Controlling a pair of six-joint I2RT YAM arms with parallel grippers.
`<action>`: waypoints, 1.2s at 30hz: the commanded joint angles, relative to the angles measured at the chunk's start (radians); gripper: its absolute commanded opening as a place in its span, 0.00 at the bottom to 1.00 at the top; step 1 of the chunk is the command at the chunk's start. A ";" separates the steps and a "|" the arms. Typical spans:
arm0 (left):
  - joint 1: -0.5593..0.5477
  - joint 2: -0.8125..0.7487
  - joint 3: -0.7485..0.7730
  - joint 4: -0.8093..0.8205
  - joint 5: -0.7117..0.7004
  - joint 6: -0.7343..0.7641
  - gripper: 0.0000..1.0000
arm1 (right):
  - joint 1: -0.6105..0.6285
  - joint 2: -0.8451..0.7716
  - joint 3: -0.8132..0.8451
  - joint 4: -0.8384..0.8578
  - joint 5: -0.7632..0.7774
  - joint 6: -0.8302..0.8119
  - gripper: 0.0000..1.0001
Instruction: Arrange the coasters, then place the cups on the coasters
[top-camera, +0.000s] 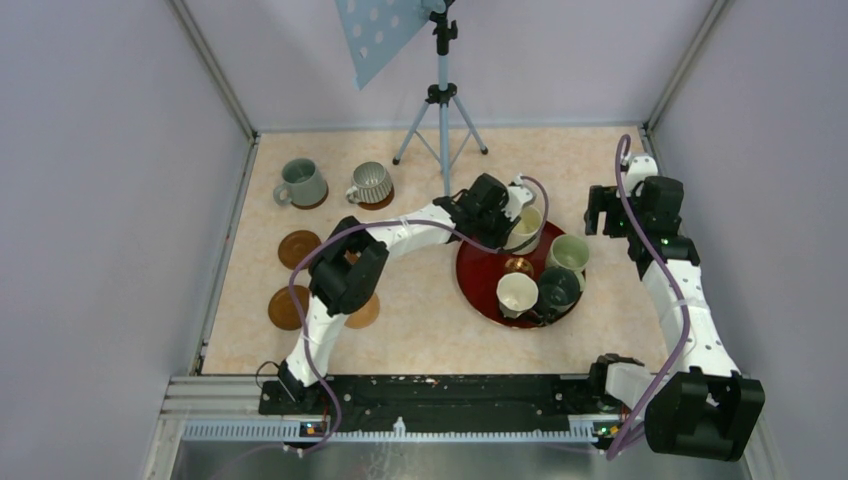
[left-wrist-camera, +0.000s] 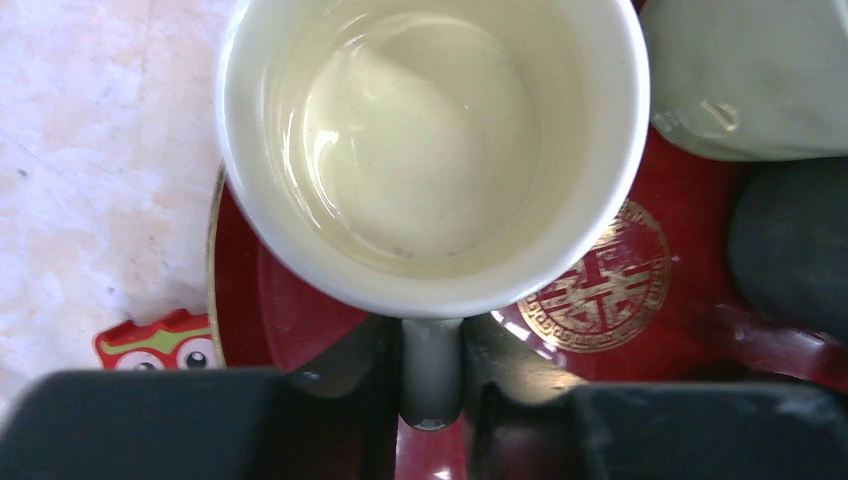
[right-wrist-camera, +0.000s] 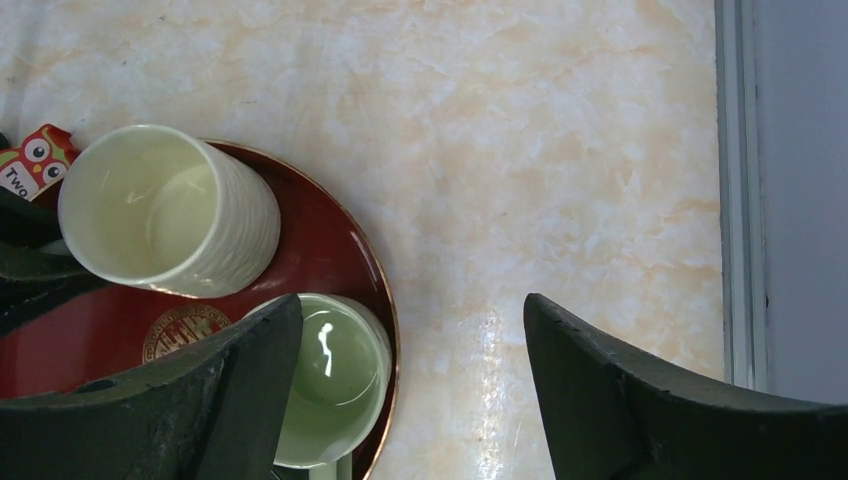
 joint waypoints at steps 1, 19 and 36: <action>0.016 0.013 0.066 -0.014 0.037 -0.011 0.20 | -0.008 -0.006 0.017 0.009 -0.015 -0.009 0.80; 0.059 -0.309 -0.102 -0.002 0.220 0.024 0.00 | -0.008 -0.016 0.004 0.027 -0.013 -0.019 0.80; 0.289 -0.685 -0.360 -0.157 0.387 0.116 0.00 | -0.008 -0.004 0.000 0.026 -0.051 -0.026 0.80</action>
